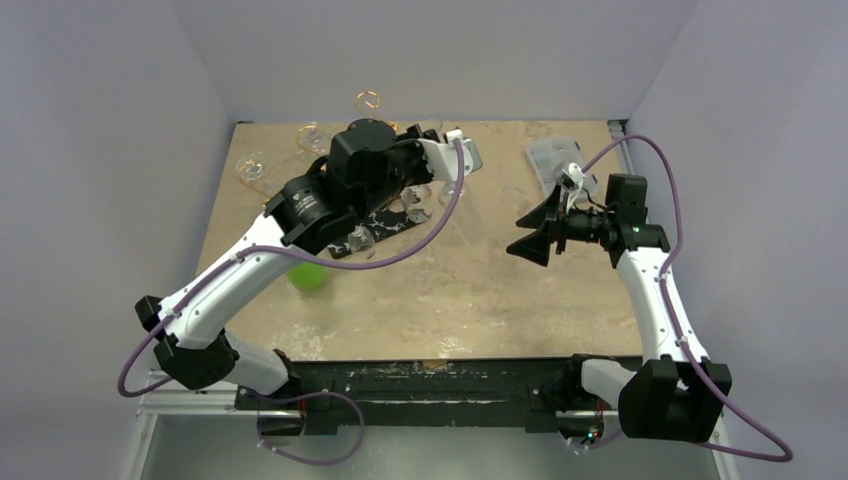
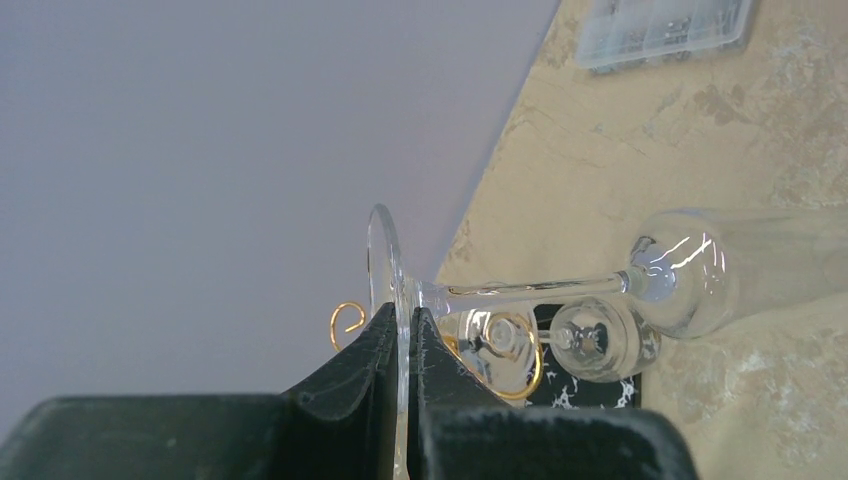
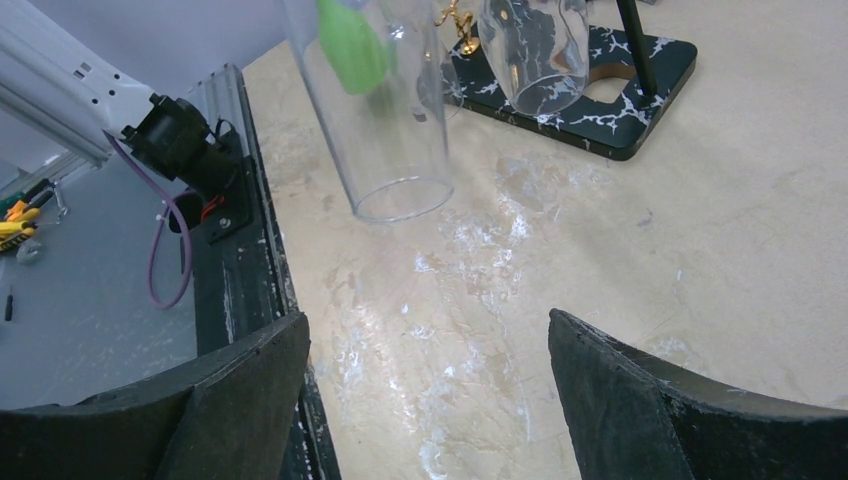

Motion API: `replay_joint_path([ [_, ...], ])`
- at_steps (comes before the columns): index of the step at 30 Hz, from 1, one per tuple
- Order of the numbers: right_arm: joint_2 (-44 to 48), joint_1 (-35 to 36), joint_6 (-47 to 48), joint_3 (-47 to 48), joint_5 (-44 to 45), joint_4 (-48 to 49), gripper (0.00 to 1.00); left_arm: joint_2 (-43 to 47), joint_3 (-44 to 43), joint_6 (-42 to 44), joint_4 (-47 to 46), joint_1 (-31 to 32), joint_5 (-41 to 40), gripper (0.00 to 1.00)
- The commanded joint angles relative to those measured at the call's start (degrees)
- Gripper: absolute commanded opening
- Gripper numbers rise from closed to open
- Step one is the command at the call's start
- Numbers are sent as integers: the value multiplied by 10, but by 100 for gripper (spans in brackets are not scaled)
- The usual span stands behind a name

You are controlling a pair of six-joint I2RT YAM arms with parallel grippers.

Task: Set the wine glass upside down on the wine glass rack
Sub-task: Turn the wine glass upside down at the wine rack.

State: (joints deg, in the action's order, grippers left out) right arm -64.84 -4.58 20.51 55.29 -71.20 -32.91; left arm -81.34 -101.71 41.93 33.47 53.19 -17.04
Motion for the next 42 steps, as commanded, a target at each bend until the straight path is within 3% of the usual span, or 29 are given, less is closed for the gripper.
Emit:
replay_joint_path([
  [1,14,-2,-6,18,-1,14,87,-20,-55,15,-89,-26,35,0],
  [21,15,-2,-3,22,-15,4,87,-163,-137,-1,-202,-131,54,0],
  [42,-1,-2,3,24,-22,-3,87,-219,-162,12,-216,-193,64,0],
])
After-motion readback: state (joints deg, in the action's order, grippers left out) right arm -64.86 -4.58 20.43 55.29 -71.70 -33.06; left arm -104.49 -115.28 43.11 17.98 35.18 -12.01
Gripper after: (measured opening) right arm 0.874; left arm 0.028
